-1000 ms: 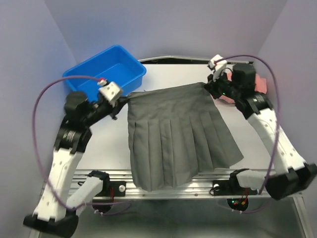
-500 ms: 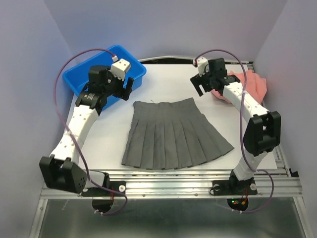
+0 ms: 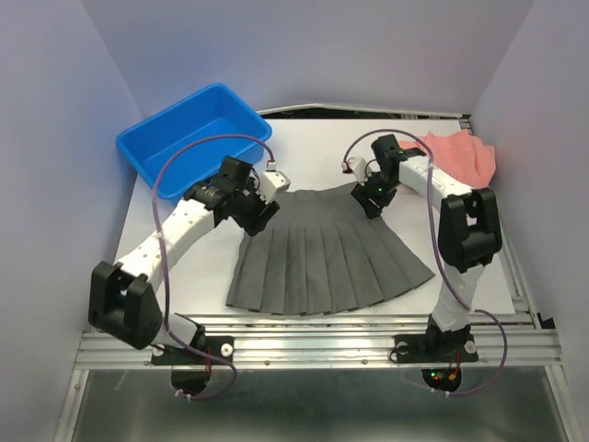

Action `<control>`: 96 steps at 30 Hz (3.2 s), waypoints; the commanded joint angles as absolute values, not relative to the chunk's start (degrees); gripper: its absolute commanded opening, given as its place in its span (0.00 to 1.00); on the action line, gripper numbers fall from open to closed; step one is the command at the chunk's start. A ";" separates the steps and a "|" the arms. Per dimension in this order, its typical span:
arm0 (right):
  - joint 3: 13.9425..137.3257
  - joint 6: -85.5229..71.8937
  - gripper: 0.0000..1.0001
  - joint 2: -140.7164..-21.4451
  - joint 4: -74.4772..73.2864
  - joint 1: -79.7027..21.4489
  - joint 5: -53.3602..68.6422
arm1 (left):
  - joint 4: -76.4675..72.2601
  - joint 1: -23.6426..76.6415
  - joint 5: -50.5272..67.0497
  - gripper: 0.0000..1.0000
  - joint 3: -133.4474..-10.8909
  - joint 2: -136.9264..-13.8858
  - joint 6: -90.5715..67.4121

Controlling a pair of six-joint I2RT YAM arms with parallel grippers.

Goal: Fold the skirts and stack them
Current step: Flatten the skirt out, then fold the skirt

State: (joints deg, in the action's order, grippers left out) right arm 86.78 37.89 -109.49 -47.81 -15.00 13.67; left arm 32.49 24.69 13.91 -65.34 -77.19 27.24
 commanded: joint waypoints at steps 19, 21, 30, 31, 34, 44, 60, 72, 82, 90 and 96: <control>70.13 36.74 0.43 -99.58 -65.83 -27.15 27.40 | 45.51 24.78 12.73 0.38 -117.54 -137.43 23.90; 71.10 35.17 0.45 -98.36 -65.92 -30.14 33.99 | 50.07 24.70 15.02 0.38 -132.70 -144.36 23.39; 83.57 28.30 0.51 -94.48 -59.16 -22.34 39.11 | 35.60 21.45 20.13 0.60 -116.57 -121.08 16.71; 84.19 28.30 0.51 -95.61 -57.76 -19.63 38.15 | 34.90 21.01 19.95 0.60 -111.93 -118.50 15.92; 84.81 31.37 0.51 -98.60 -55.11 -18.37 34.38 | 35.77 20.48 19.78 0.60 -104.88 -109.88 15.82; 86.14 35.94 0.50 -113.46 -49.75 -18.37 28.48 | 38.85 21.09 21.62 0.57 -79.56 -100.89 17.84; 60.91 48.96 0.51 -97.31 -60.90 -25.93 27.77 | 42.09 27.07 23.46 0.50 -81.92 -114.18 27.23; 85.29 43.60 0.57 -98.69 -68.46 -17.70 34.27 | 49.30 29.62 26.28 0.48 -71.35 -103.90 33.39; 114.43 45.70 0.59 -121.62 -68.99 -10.37 31.91 | 59.85 22.24 26.38 0.71 -108.87 -114.33 37.62; 121.04 48.25 0.62 -133.41 -66.36 -10.37 29.36 | 56.35 18.19 19.43 0.72 -120.76 -127.16 39.55; 115.16 50.62 0.62 -135.00 -64.34 -10.37 27.86 | 53.53 18.37 18.55 0.72 -120.51 -131.83 40.17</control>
State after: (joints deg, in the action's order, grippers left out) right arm 117.95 47.88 -135.83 -66.02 -9.93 28.88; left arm 54.13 17.58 19.46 -119.39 -132.68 38.72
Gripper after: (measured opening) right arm 0.628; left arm 0.717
